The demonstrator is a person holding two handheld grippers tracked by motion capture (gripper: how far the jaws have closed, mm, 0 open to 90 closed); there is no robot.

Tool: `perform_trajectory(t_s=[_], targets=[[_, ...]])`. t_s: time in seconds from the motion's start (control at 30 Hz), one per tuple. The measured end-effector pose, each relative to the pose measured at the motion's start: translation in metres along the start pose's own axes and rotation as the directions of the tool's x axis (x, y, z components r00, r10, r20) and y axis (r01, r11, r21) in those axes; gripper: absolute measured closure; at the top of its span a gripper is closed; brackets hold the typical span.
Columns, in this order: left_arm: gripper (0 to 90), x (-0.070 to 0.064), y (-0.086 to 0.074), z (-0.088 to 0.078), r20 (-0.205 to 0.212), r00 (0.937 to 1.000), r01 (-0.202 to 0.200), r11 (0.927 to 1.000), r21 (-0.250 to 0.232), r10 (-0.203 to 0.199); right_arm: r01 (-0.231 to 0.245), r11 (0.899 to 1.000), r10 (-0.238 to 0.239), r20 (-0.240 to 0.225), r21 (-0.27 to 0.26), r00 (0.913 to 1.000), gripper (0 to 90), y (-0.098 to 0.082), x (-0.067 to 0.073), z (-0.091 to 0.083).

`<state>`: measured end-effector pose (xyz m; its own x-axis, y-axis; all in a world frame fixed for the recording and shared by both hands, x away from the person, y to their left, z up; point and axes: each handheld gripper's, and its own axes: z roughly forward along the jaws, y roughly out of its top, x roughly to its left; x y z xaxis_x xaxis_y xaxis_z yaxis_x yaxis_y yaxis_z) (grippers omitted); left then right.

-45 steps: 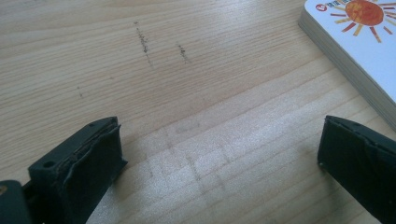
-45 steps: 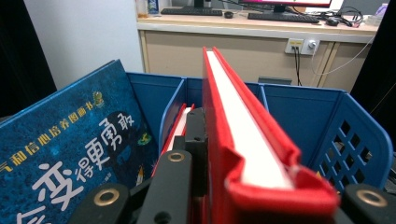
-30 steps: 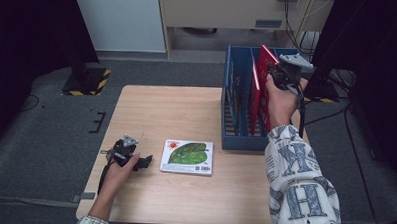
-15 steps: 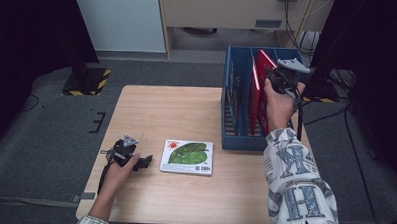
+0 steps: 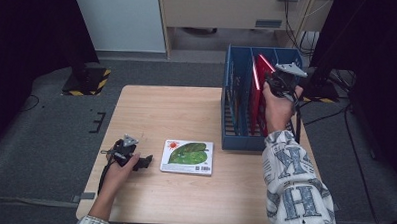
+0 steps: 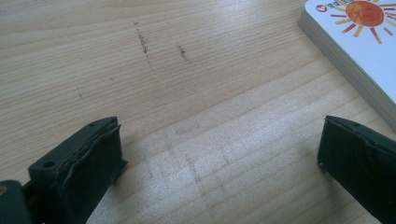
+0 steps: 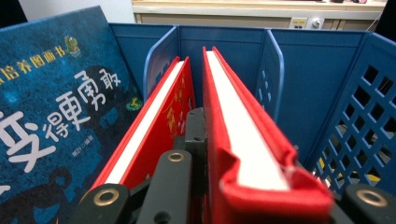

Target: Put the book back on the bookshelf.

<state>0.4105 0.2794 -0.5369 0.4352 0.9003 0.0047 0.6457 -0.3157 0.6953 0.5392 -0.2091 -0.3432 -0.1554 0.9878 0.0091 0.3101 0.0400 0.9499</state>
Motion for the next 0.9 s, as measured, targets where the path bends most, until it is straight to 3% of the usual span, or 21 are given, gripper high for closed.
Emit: perform_trajectory(t_s=[0.9], targets=[[0.0, 0.0, 0.001, 0.0, 0.0, 1.0, 0.0, 1.0, 0.0, 0.0, -0.012, 0.999, 0.012, -0.004, 0.039, 0.9999, 78.8, -0.012, -0.004, 0.004]])
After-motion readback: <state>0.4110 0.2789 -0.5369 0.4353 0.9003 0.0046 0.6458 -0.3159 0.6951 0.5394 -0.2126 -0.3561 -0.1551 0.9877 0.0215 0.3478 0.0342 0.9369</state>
